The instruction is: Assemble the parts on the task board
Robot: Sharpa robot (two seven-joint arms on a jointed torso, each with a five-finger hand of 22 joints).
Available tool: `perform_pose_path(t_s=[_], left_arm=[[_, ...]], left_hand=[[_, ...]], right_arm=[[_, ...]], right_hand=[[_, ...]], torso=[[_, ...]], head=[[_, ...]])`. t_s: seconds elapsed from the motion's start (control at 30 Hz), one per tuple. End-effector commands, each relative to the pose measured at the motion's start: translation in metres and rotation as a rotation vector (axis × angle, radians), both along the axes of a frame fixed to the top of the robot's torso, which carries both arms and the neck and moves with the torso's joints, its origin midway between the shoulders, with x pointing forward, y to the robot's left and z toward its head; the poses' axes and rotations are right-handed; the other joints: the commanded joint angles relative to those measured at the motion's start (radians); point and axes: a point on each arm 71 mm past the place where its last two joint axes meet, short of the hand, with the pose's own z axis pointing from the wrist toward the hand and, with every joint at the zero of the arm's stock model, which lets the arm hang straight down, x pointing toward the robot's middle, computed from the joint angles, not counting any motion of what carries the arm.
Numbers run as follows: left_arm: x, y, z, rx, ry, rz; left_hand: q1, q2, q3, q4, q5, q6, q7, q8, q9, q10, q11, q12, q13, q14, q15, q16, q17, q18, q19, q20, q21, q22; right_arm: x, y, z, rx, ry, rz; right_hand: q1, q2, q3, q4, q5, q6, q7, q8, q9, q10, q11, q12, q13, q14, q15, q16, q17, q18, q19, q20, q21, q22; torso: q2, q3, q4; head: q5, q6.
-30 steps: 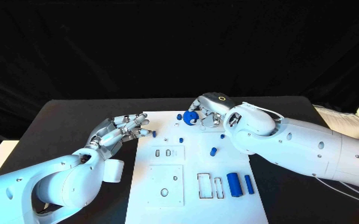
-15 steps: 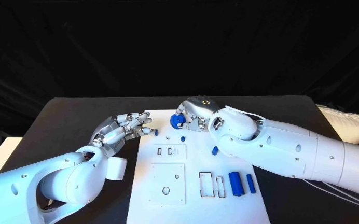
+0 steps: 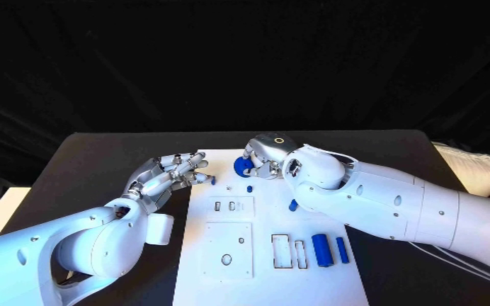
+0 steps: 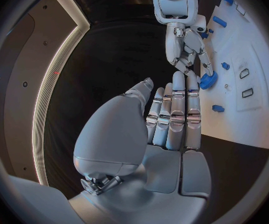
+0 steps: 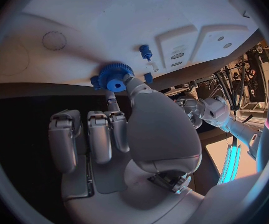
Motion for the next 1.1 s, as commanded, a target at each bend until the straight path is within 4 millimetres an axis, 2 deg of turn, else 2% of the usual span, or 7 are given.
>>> perform_pose_path(t_s=[0.03,0.2,0.37,0.47,0.67,1.0,1.1], left_arm=[[-0.0006,-0.0021,0.0017,-0.010,-0.010,-0.020],[-0.0007,-0.0023,0.0016,-0.010,-0.009,-0.022],[-0.0007,-0.0023,0.0016,-0.010,-0.008,-0.023],[-0.0007,-0.0021,0.0016,-0.009,-0.008,-0.022],[-0.0009,-0.0021,0.0016,-0.010,-0.007,-0.024],[-0.0007,-0.0018,0.0014,-0.009,-0.006,-0.023],[-0.0005,-0.0018,0.0013,-0.009,-0.006,-0.024]], left_hand=[[0.003,0.004,0.006,0.003,-0.002,-0.003,0.007,-0.006,0.000,-0.009,-0.001,-0.004,-0.001,-0.005,0.000,-0.007,0.001,0.012,-0.001,0.007,-0.006,-0.002],[0.003,0.004,0.006,0.003,-0.002,-0.003,0.007,-0.006,0.000,-0.009,-0.001,-0.004,-0.001,-0.005,0.000,-0.007,0.001,0.012,-0.001,0.007,-0.006,-0.002],[0.003,0.004,0.010,0.001,-0.003,-0.003,0.007,-0.008,0.000,-0.010,-0.001,-0.004,-0.001,-0.005,0.000,-0.008,0.003,0.012,-0.001,0.007,-0.006,-0.002],[0.003,0.004,0.010,0.001,-0.003,-0.003,0.007,-0.008,0.000,-0.010,-0.001,-0.004,-0.001,-0.005,0.000,-0.008,0.003,0.012,-0.001,0.007,-0.006,-0.002],[0.003,0.004,0.012,0.000,-0.003,-0.004,0.008,-0.009,0.000,-0.012,0.000,-0.004,-0.001,-0.005,0.000,-0.009,0.005,0.012,-0.001,0.007,-0.006,-0.002],[0.005,0.005,0.017,-0.002,-0.002,-0.004,0.008,-0.010,0.000,-0.014,0.000,-0.004,-0.001,-0.005,0.000,-0.011,0.006,0.012,-0.001,0.006,-0.006,-0.003],[0.005,0.005,0.017,-0.002,-0.002,-0.004,0.008,-0.010,0.000,-0.014,0.000,-0.004,-0.001,-0.005,0.000,-0.011,0.006,0.012,-0.001,0.006,-0.006,-0.003]], right_arm=[[0.0018,-0.0014,-0.0051,-0.052,0.017,-0.026],[0.0031,-0.0002,-0.0062,-0.051,0.016,-0.030],[0.0032,0.0006,-0.0080,-0.055,0.029,-0.027],[0.0032,0.0006,-0.0091,-0.056,0.041,-0.025],[0.0040,-0.0008,-0.0107,-0.059,0.057,-0.030],[0.0055,-0.0048,-0.0096,-0.024,0.052,-0.047],[0.0032,-0.0074,-0.0031,0.050,-0.010,-0.034]], right_hand=[[-0.009,-0.018,0.001,0.006,-0.021,0.029,-0.018,-0.010,0.001,0.079,0.001,-0.008,0.225,0.099,0.001,0.002,0.238,-0.014,0.105,0.000,0.002,0.263],[-0.069,-0.049,-0.031,0.038,-0.121,-0.042,0.002,-0.044,-0.010,0.074,0.020,-0.021,0.219,0.098,0.017,0.000,0.234,-0.014,0.105,0.013,0.002,0.263],[-0.140,-0.080,-0.071,0.114,-0.150,-0.084,0.009,-0.043,-0.008,0.071,0.028,-0.028,0.216,0.098,0.025,0.000,0.235,-0.014,0.105,0.023,0.002,0.263],[-0.207,-0.058,-0.128,0.117,-0.087,-0.083,0.011,-0.040,-0.006,0.072,0.030,-0.025,0.219,0.099,0.027,0.001,0.237,-0.014,0.105,0.026,0.002,0.263],[-0.236,-0.012,-0.161,0.116,-0.045,-0.069,0.010,-0.038,-0.004,0.074,0.030,-0.020,0.222,0.100,0.027,0.003,0.241,-0.014,0.105,0.026,0.002,0.263],[-0.221,0.020,-0.164,0.114,-0.033,-0.057,0.007,-0.037,-0.003,0.077,0.027,-0.015,0.226,0.100,0.025,0.004,0.244,-0.014,0.105,0.025,0.002,0.263],[-0.215,0.029,-0.168,0.112,-0.008,-0.057,0.006,-0.039,-0.003,0.079,0.026,-0.009,0.229,0.101,0.024,0.006,0.249,-0.014,0.105,0.024,0.002,0.263]], torso=[[0.000,0.0004,-0.0011],[0.000,0.0005,-0.0002],[0.000,-0.0003,0.0005],[0.000,-0.0003,0.0000],[0.000,-0.0005,-0.0001],[0.000,0.0001,-0.0008],[0.000,0.0012,0.0001]], head=[[-0.002,0.002],[-0.002,0.002],[-0.001,0.001],[0.000,0.001],[0.000,0.000],[0.000,0.000],[0.000,0.002]])
